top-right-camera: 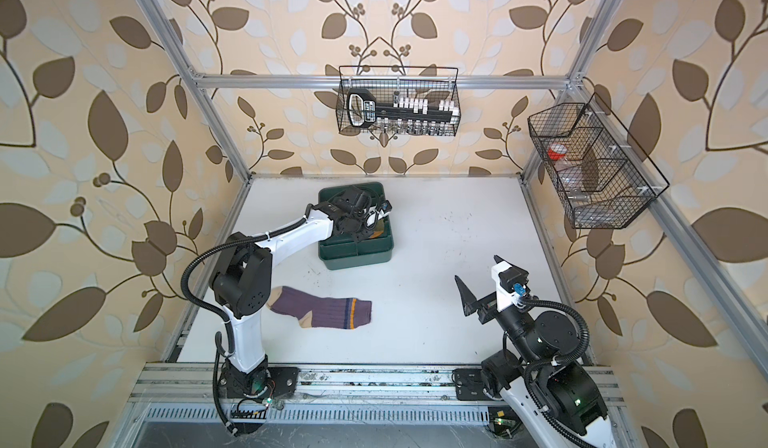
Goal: Roll the socks
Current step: 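Lower the rolled sock into a tray compartment with the left gripper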
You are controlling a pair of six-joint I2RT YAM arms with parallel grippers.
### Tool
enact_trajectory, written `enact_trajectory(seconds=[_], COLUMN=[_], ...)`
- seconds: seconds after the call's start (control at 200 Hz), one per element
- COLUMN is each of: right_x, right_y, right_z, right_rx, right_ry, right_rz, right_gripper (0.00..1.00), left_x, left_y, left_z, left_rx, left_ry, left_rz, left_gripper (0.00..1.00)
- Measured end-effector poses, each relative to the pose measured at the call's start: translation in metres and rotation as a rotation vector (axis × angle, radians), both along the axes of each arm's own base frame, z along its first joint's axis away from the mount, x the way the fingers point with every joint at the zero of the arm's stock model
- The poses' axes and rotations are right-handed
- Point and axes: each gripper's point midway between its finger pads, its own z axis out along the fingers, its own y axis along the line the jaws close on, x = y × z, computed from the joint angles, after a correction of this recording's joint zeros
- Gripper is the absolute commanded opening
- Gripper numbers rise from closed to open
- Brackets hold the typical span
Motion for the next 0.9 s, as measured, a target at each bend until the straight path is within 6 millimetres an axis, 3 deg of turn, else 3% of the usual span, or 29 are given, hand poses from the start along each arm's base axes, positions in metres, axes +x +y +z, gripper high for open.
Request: enact_trajectory(seconds=[0.27,0.595,0.9], right_x=[-0.001,-0.001,-0.003], right_y=[0.001,0.002,0.001], right_z=[-0.003,-0.007,-0.007], right_rx=[-0.006,-0.012,-0.008], right_ry=[0.013,0.025,0.025], right_rz=[0.008,0.010,0.010], right_gripper=[1.00,1.00,1.00], left_x=[-0.007,-0.009,-0.041], left_y=[-0.016,-0.037,-0.030], left_z=[-0.029,-0.042,-0.055], left_rx=[0.004,-0.044,-0.039], left_ry=[0.032,0.200,0.350], left_rz=[-0.015,-0.136,-0.248], left_gripper=[0.00,0.00,0.00])
